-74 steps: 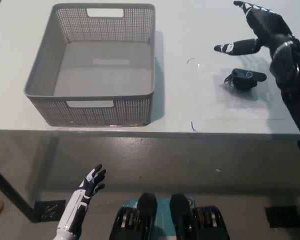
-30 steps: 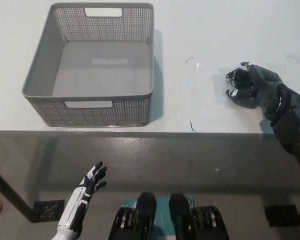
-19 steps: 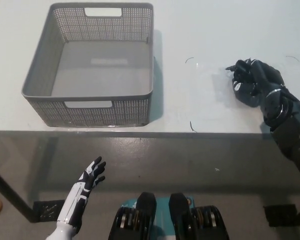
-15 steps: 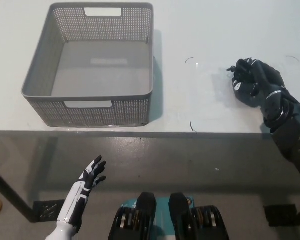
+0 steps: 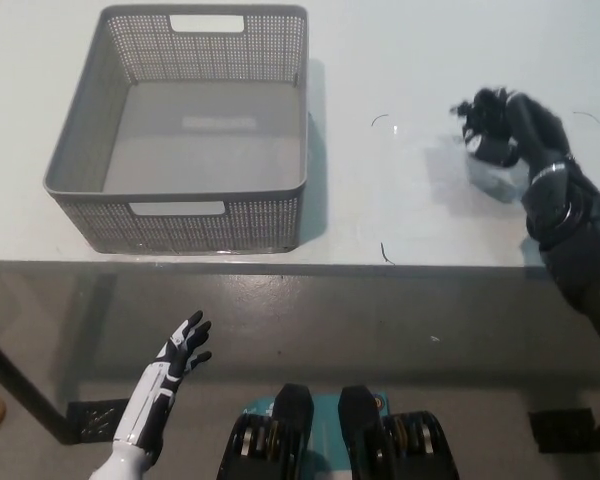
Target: Use the right hand to pick up a webcam and put it into a container on the left side
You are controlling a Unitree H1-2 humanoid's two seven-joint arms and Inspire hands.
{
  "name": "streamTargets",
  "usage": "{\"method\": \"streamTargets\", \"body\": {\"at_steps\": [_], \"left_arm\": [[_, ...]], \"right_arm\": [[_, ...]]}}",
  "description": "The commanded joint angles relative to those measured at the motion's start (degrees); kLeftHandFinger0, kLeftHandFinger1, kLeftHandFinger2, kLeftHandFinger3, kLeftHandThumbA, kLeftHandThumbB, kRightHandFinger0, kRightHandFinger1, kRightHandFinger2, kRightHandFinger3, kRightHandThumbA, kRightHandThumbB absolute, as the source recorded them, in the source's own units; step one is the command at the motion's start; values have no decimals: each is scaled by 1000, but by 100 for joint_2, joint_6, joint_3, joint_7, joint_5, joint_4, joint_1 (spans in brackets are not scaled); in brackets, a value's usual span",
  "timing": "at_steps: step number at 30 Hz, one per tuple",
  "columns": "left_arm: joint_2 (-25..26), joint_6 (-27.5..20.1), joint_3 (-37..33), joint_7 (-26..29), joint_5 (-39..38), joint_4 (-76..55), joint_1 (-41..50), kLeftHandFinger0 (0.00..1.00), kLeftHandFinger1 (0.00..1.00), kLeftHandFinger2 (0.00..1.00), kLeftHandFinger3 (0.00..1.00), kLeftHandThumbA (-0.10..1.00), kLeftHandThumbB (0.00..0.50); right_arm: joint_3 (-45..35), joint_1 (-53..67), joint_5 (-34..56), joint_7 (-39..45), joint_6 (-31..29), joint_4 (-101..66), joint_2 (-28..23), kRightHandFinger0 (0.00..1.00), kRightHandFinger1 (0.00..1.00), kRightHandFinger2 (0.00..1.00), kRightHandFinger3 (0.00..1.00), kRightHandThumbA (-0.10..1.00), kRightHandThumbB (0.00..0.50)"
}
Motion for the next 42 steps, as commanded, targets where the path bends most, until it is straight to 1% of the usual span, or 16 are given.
{"method": "streamTargets", "body": {"at_steps": [1,3,6,8,15,17,18,23,24,27,28,31,34,39,41,42], "left_arm": [[85,-108,17,-59,0,-89,-95,947,1000,1000,1000,1000,115],[87,-77,14,-65,-1,-113,-80,946,1000,1000,1000,1000,114],[89,-43,13,-72,-10,-123,-72,945,1000,1000,1000,1000,112],[66,15,29,-74,-68,-140,-61,953,1000,1000,1000,1000,131],[45,-98,-10,-42,29,-116,-12,942,1000,1000,1000,1000,117],[31,-104,-14,-78,-46,-118,7,945,1000,1000,1000,1000,111],[33,-90,-12,-78,-47,-120,8,947,1000,1000,1000,1000,121],[63,-48,-21,-76,17,-101,-62,950,1000,1000,1000,1000,137],[69,-94,-27,-95,0,-78,-76,951,1000,1000,1000,1000,120],[56,-18,-23,-112,-53,-88,-68,961,1000,1000,1000,989,154],[63,-103,-34,-116,-28,-74,-71,957,1000,1000,1000,987,134],[62,-21,-53,-112,35,-94,-83,955,1000,1000,1000,984,138],[86,-46,-80,-120,92,-101,-105,952,1000,1000,1000,969,117],[147,-58,-141,-118,236,-140,-143,930,1000,1000,1000,946,111],[151,-60,-160,-120,227,-140,-153,927,1000,1000,1000,931,113],[176,-73,-186,-105,306,-145,-176,923,1000,1000,1000,932,98]], "right_arm": [[-229,-761,207,-258,-155,-697,-259,0,351,811,814,-100,158],[-320,-813,253,-142,-158,-1135,-296,0,340,780,802,-100,186],[-423,-841,237,66,198,-2020,-254,0,250,659,782,-100,181],[-428,-859,168,169,450,-2617,-174,0,218,644,776,-100,176],[-299,-1032,113,479,947,-3661,408,0,248,715,839,-100,171],[-232,-1123,88,515,929,-3625,603,0,132,526,759,-100,186],[-203,-1153,74,500,881,-3582,664,0,125,517,751,-100,188],[-40,-1446,-39,285,764,-3139,1236,0,145,555,761,-100,193],[-40,-1472,-17,295,760,-3090,1290,0,148,568,768,-100,182],[32,-1563,24,283,645,-2771,1568,0,154,594,791,-100,172],[61,-1585,30,277,649,-2672,1685,0,184,632,821,-100,164],[125,-1702,28,247,660,-2327,1975,0,201,655,840,-100,230],[184,-1763,26,219,553,-2008,2155,0,219,685,872,-100,201],[270,-1798,25,-171,60,-1116,2427,0,188,624,739,-100,199],[208,-1784,122,-156,43,-947,2478,0,235,666,747,-100,207],[158,-1778,217,-39,65,-737,2500,0,333,752,819,-100,194]]}}
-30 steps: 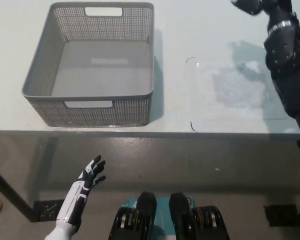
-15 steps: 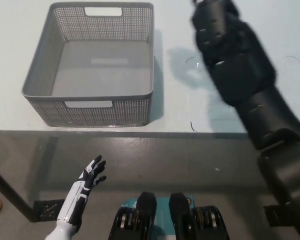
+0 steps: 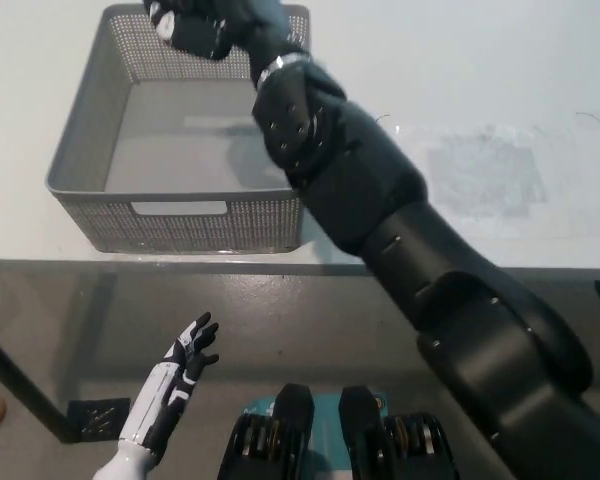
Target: Use the right hand to pick up a webcam and put it into a container on the left side
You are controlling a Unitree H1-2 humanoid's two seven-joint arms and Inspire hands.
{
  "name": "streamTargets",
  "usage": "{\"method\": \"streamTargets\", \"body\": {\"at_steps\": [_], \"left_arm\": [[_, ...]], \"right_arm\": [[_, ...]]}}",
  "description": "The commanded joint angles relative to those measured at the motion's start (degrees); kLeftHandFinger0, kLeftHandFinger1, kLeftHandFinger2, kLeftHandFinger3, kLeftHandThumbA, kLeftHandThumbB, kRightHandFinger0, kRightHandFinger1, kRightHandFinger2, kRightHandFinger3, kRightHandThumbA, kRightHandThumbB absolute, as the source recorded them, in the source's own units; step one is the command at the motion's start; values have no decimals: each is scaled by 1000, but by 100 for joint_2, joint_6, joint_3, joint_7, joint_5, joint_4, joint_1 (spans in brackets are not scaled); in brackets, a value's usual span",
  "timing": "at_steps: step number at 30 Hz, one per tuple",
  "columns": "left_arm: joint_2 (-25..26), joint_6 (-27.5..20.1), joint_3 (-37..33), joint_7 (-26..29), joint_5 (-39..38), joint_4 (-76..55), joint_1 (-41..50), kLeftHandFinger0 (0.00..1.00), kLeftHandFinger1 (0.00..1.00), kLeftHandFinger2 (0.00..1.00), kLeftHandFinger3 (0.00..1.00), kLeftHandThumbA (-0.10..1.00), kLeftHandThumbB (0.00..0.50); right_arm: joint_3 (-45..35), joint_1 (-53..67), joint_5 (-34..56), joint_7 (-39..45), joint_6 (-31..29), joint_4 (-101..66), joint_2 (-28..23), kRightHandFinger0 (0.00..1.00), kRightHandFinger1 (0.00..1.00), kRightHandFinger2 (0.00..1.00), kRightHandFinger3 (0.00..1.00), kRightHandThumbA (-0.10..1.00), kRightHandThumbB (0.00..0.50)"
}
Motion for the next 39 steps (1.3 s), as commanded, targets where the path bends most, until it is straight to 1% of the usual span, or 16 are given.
{"method": "streamTargets", "body": {"at_steps": [1,11,13,16,18,19,20,21,22,23,24,25,27,28,33,39], "left_arm": [[121,-93,-67,-80,190,-148,-160,921,1000,1000,1000,932,96],[183,-28,-153,-84,255,-164,-247,922,1000,1000,1000,880,188],[196,-52,-163,-81,293,-159,-257,923,1000,1000,1000,891,183],[208,-55,-163,-88,296,-144,-271,926,1000,1000,1000,895,193],[218,-9,-178,-103,319,-181,-292,950,1000,1000,1000,908,191],[219,6,-179,-115,301,-185,-295,949,1000,1000,1000,907,190],[224,4,-181,-121,300,-185,-305,945,1000,1000,1000,901,184],[230,3,-184,-130,297,-185,-309,942,1000,1000,1000,899,183],[230,-18,-190,-129,307,-174,-314,939,1000,1000,1000,898,175],[231,-34,-191,-129,313,-166,-316,937,1000,1000,1000,897,175],[230,-18,-186,-143,280,-161,-313,937,1000,1000,1000,895,178],[236,-22,-185,-155,262,-146,-312,936,1000,1000,1000,893,183],[233,-24,-184,-162,254,-149,-312,935,1000,1000,1000,893,185],[231,-53,-187,-159,280,-128,-342,929,1000,1000,1000,898,182],[232,-62,-175,-188,263,-112,-336,926,1000,1000,1000,907,177],[217,-32,-181,-211,279,-112,-338,928,1000,1000,1000,915,181]], "right_arm": [[-73,-446,154,-230,-439,339,88,2,361,772,833,-100,195],[37,-191,84,-326,-617,1039,118,0,388,800,884,-100,177],[17,-153,118,-238,-525,1089,119,0,411,830,923,-100,149],[5,-133,132,-234,-528,1121,116,0,442,870,953,-100,149],[9,-131,140,-190,-599,1153,79,47,501,906,973,-100,152],[22,-122,135,-164,-656,1160,64,82,514,880,941,-100,158],[49,-122,110,-141,-679,1148,42,175,546,837,866,85,200],[75,-118,87,-115,-704,1131,21,355,690,904,909,258,269],[117,-118,69,19,-767,1106,-23,665,890,990,1000,436,298],[141,-126,98,288,-824,1084,-73,896,1000,1000,1000,553,356],[139,-130,146,529,-843,1063,-105,1000,1000,1000,1000,661,388],[178,-123,139,696,-884,1043,-142,1000,1000,1000,1000,793,404],[247,-130,87,823,-856,1023,-181,1000,1000,1000,1000,893,403],[311,-146,34,890,-804,988,-227,1000,1000,1000,1000,1000,386],[373,-104,47,998,-741,782,-318,1000,1000,1000,1000,1000,340],[222,-2,235,1061,-775,423,-436,1000,1000,1000,1000,1000,389]]}}
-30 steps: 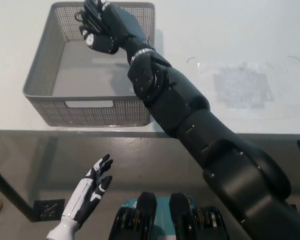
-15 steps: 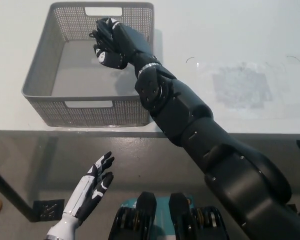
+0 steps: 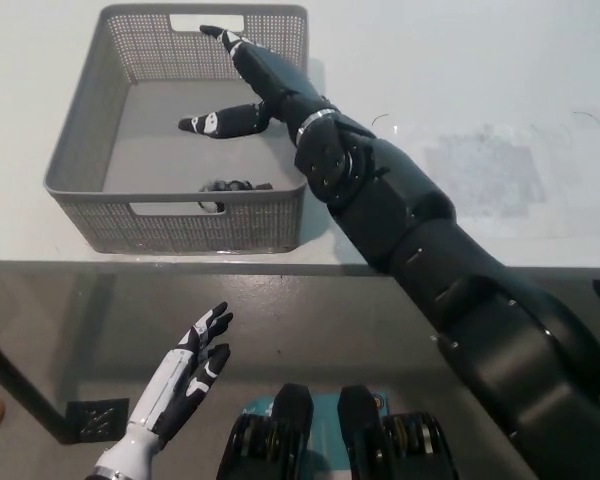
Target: Use the right hand to pick up a webcam and put it into a container on the left side
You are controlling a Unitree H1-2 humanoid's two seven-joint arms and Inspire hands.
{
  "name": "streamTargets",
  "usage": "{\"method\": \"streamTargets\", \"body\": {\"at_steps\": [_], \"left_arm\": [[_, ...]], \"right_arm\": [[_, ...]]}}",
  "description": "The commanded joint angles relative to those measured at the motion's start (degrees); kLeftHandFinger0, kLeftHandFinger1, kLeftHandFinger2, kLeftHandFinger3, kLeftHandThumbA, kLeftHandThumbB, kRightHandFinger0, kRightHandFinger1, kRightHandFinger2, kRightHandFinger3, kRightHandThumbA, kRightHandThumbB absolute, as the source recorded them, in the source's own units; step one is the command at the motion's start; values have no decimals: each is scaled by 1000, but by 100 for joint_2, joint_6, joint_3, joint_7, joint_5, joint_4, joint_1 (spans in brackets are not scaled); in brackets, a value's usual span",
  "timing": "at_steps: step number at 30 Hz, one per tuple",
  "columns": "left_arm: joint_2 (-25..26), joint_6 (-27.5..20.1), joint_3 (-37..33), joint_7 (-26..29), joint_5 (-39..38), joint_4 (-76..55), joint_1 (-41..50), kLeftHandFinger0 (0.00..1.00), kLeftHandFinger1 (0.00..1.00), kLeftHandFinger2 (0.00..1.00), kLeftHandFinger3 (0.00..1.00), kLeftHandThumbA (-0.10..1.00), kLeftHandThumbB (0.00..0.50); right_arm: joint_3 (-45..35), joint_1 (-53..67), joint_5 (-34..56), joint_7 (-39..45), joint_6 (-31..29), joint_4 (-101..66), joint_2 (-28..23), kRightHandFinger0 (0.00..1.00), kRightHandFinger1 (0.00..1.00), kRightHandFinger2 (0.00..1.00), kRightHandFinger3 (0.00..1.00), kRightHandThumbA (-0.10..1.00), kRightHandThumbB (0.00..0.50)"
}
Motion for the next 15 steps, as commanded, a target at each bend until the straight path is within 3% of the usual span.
{"method": "streamTargets", "body": {"at_steps": [1,6,11,15], "left_arm": [[82,-42,-21,-101,-4,-107,-99,929,1000,1000,1000,914,183],[112,-15,-13,-116,11,-134,-130,932,1000,1000,1000,916,184],[152,-93,-9,-159,9,-75,-177,930,1000,1000,1000,922,175],[146,-161,-8,-177,-3,-13,-204,918,1000,1000,1000,912,186]], "right_arm": [[-119,-165,227,210,-258,-454,-98,1000,1000,1000,1000,1000,390],[-489,103,504,293,-192,-1572,-430,1000,1000,1000,1000,1000,376],[-1028,492,852,539,329,-3292,-786,1000,1000,1000,1000,1000,397],[-1463,881,1195,736,730,-4727,-1088,1000,1000,1000,1000,1000,371]]}}
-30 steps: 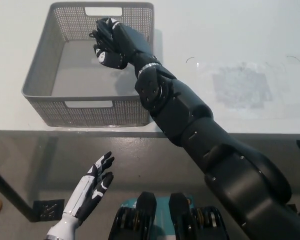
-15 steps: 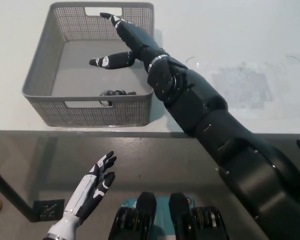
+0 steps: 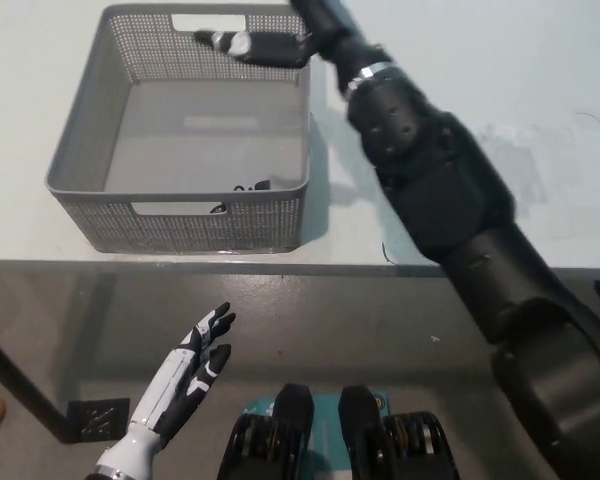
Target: Use the right hand to pick up a webcam and put it into a container on the left side
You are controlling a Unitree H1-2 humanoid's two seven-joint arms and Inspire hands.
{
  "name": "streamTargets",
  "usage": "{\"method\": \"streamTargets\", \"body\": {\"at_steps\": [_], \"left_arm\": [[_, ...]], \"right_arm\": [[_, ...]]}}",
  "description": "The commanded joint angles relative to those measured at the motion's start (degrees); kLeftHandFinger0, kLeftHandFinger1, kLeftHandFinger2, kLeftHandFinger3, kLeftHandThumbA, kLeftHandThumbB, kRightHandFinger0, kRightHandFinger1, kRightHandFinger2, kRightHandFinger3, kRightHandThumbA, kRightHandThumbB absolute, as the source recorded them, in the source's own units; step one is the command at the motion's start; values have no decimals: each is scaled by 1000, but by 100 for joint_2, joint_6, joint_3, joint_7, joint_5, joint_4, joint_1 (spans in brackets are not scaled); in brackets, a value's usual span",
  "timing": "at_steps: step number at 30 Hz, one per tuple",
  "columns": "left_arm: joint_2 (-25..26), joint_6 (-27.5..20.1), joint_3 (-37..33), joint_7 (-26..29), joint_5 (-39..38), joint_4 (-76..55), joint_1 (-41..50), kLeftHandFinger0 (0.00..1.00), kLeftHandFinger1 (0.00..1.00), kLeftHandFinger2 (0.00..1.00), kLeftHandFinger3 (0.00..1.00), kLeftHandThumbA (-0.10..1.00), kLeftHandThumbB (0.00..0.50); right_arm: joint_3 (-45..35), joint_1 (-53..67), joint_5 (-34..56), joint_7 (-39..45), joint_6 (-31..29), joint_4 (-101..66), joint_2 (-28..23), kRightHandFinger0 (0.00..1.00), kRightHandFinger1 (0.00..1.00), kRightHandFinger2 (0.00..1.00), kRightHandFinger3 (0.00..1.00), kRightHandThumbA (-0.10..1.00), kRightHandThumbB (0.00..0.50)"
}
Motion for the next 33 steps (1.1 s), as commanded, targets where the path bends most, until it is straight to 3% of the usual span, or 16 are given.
{"method": "streamTargets", "body": {"at_steps": [1,4,5,7,10,12,15,19,22,27,31,33], "left_arm": [[152,-176,-12,-110,7,-44,-170,916,1000,1000,1000,916,187],[147,-79,13,-122,-49,-76,-135,926,1000,1000,1000,906,189],[128,-52,24,-123,-87,-71,-118,942,1000,1000,1000,901,194],[132,-45,21,-103,-39,-76,-122,941,1000,1000,1000,907,199],[136,-56,17,-96,-13,-57,-131,940,1000,1000,1000,908,193],[150,-67,13,-89,21,-45,-146,938,1000,1000,1000,910,179],[144,-84,19,-82,14,-20,-163,929,1000,1000,1000,907,160],[126,-41,32,-93,-44,-17,-162,929,1000,1000,1000,914,169],[130,-131,38,-70,-23,14,-185,905,1000,1000,1000,913,134],[165,-209,50,-50,25,81,-260,891,1000,1000,1000,926,96],[156,-204,62,-40,4,65,-265,889,1000,1000,1000,919,81],[141,-137,80,-29,-19,45,-261,889,1000,1000,1000,910,86]], "right_arm": [[-760,160,938,412,609,-2195,-478,1000,1000,1000,1000,1000,370],[-913,481,933,351,671,-2915,-610,1000,1000,1000,1000,1000,354],[-1021,690,1043,379,783,-3335,-644,1000,1000,1000,1000,1000,382],[-1150,1002,1293,515,1007,-3956,-695,1000,1000,1000,1000,1000,391],[-1176,1579,1584,758,1096,-4888,-879,1000,1000,1000,1000,1000,352],[-1211,1945,1975,860,1088,-5347,-915,1000,1000,1000,1000,1000,352],[-1225,2535,2420,921,1131,-5915,-961,1000,1000,1000,1000,1000,380],[-1159,3217,2875,1025,1157,-6412,-1041,1000,1000,1000,1000,1000,375],[-1038,3911,3038,1058,1132,-6736,-1038,1000,1000,1000,1000,1000,400],[-762,5087,2981,1205,592,-6852,-1126,1000,1000,1000,1000,1000,338],[-662,5602,3021,1328,448,-6675,-1139,1000,1000,1000,1000,1000,350],[-611,5790,3127,1420,321,-6493,-1120,1000,1000,1000,1000,1000,325]]}}
